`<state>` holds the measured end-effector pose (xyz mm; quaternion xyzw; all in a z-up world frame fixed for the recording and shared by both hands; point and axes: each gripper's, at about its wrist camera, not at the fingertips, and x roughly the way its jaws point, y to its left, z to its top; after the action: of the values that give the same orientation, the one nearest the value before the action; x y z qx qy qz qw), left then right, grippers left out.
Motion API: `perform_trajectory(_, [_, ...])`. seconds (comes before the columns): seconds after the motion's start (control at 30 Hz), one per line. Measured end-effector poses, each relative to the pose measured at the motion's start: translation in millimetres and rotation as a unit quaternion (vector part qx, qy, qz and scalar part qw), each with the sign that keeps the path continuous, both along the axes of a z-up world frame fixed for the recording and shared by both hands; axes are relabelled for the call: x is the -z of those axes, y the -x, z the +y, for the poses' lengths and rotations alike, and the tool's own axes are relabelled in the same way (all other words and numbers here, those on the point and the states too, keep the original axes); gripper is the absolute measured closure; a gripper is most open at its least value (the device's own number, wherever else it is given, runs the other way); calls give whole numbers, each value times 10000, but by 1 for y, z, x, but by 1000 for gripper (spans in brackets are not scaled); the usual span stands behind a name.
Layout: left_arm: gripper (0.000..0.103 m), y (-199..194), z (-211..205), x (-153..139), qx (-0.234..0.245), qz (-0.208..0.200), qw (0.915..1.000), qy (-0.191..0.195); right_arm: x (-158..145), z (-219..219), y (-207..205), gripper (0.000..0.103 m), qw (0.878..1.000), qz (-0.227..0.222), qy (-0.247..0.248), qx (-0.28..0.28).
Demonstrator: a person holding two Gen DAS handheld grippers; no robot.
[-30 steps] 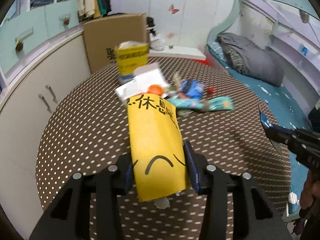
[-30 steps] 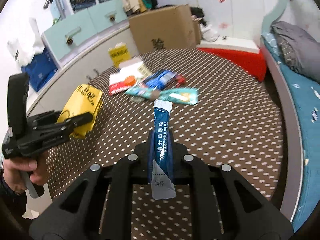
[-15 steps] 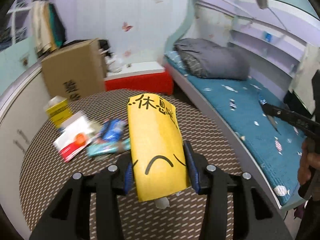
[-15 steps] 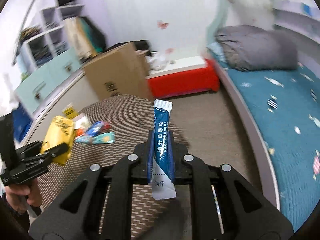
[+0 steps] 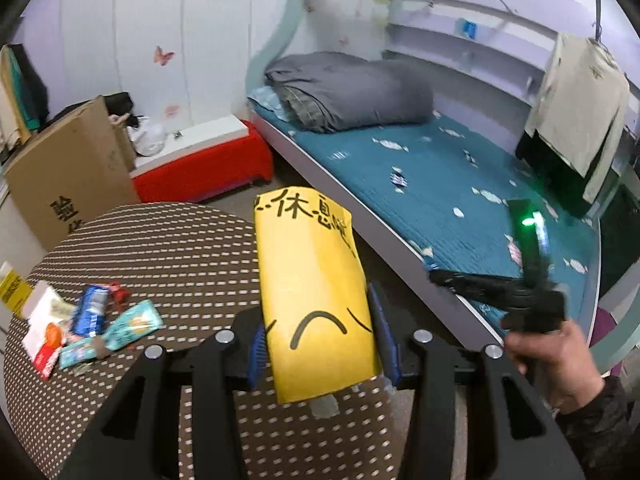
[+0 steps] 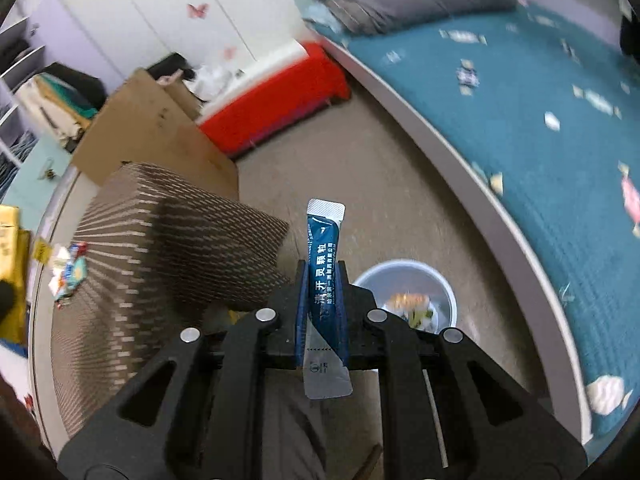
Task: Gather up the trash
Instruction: 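Carry the tube and yellow packet to the wastebasket and release both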
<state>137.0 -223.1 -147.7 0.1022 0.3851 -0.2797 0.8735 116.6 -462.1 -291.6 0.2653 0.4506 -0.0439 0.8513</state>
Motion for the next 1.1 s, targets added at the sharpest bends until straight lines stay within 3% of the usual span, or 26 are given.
perform_trajectory(0.07, [59, -4, -15, 8, 83, 93, 9999, -64, 19, -6, -4, 87, 9998, 168, -125, 23])
perform_trajectory(0.1, [59, -5, -21, 12, 127, 138, 9998, -90, 31, -11, -7, 81, 9993, 275, -230, 51])
perform_trajectory(0.13, [59, -8, -30, 18, 181, 214, 9995, -128, 41, -15, -7, 59, 9988, 385, -265, 148])
perform_trajectory(0.17, [59, -11, -36, 22, 214, 265, 9993, -161, 47, -19, -7, 47, 9982, 463, -287, 236])
perform_trajectory(0.2, [59, -13, -43, 27, 256, 316, 9990, -197, 52, -24, -4, 42, 9975, 510, -339, 354])
perform_trajectory(0.53, [57, -35, -116, 86, 808, 1031, 9893, -639, 11, -53, 45, 31, 9941, -124, -478, 963])
perform_trajectory(0.63, [42, -43, -131, 95, 892, 1211, 9866, -627, -2, -55, 52, 29, 9934, -283, -434, 1027])
perform_trajectory(0.67, [24, -45, -136, 98, 900, 1256, 9860, -632, -6, -55, 53, 28, 9933, -323, -416, 1032])
perform_trajectory(0.7, [14, -48, -138, 99, 862, 1236, 9865, -643, -10, -54, 55, 26, 9931, -374, -411, 1033])
perform_trajectory(0.93, [10, -53, -114, 83, 470, 1065, 9921, -474, -20, -40, 56, 7, 9923, -492, -371, 1074])
perform_trajectory(1.1, [10, -46, -89, 68, 255, 866, 9952, -370, -26, -23, 50, 6, 9936, -394, -139, 1053])
